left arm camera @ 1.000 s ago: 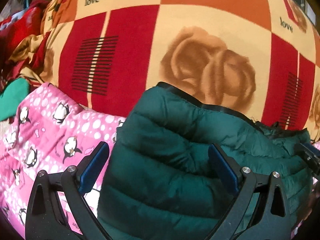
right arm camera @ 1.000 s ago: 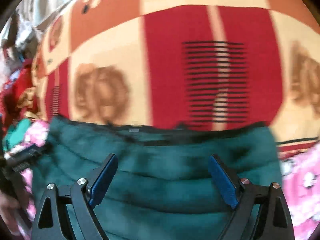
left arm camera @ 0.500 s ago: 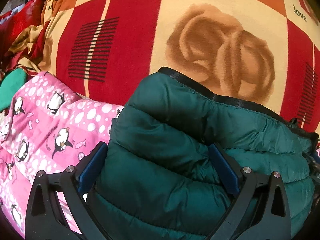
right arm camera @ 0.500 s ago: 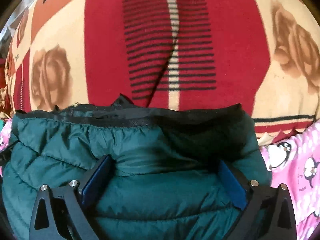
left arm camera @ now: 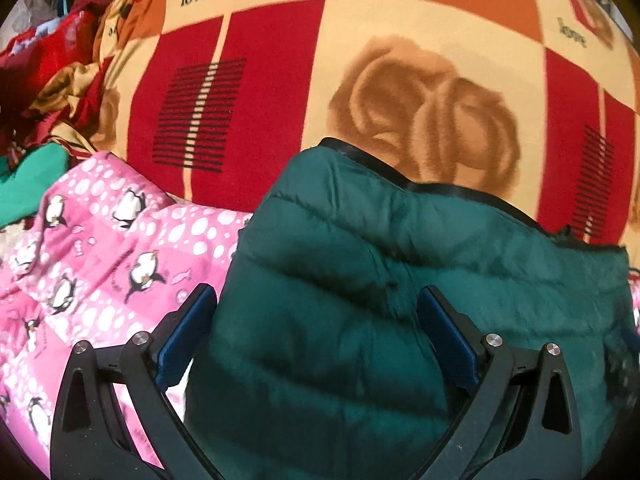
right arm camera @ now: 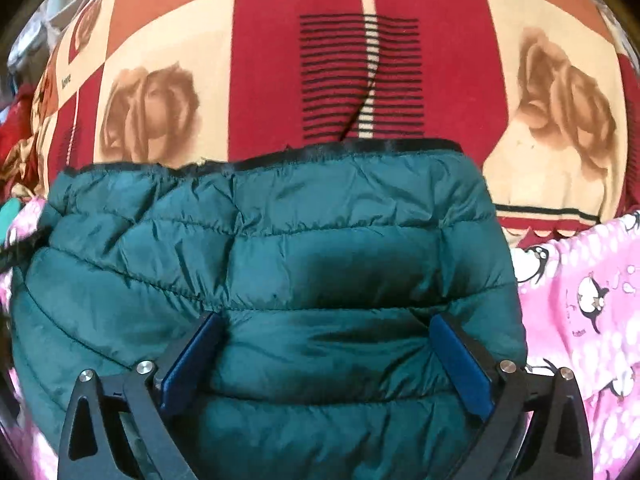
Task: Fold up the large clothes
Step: 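Lift the hem with both grippers and fold it over toward the collar, then open both grippers to lay the folded jacket down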
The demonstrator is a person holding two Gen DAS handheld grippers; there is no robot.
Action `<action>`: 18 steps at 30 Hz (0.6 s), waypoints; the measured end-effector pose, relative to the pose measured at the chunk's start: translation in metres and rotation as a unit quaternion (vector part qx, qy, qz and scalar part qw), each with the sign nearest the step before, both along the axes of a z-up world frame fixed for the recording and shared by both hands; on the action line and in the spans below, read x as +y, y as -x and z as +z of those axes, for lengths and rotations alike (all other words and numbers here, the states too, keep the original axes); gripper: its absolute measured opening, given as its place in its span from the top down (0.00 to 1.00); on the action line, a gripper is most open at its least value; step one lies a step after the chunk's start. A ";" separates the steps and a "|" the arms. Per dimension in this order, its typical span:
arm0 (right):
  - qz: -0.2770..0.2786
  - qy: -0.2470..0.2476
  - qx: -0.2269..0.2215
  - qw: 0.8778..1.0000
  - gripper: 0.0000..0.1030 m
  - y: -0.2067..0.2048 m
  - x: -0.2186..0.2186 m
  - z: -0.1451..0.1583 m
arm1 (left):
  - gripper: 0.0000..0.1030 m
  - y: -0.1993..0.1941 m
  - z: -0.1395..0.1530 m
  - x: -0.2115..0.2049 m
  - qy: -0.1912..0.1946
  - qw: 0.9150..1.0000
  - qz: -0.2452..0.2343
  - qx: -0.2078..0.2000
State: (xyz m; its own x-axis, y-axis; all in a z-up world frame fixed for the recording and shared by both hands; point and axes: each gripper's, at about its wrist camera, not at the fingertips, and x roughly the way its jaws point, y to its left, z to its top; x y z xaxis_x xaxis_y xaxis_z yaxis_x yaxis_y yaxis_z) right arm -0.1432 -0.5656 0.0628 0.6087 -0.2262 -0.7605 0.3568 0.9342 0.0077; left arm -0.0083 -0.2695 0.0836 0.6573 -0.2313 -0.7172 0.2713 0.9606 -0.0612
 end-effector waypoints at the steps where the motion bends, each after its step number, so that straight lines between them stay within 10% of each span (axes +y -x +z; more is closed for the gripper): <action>1: -0.002 -0.006 -0.006 1.000 0.01 0.002 0.002 0.004 | 0.02 0.007 0.003 0.002 0.000 1.000 -0.004 -0.003; 18: 0.014 -0.019 -0.029 0.999 0.01 0.042 0.044 0.019 | 0.02 0.061 0.022 0.014 -0.003 0.999 -0.029 -0.026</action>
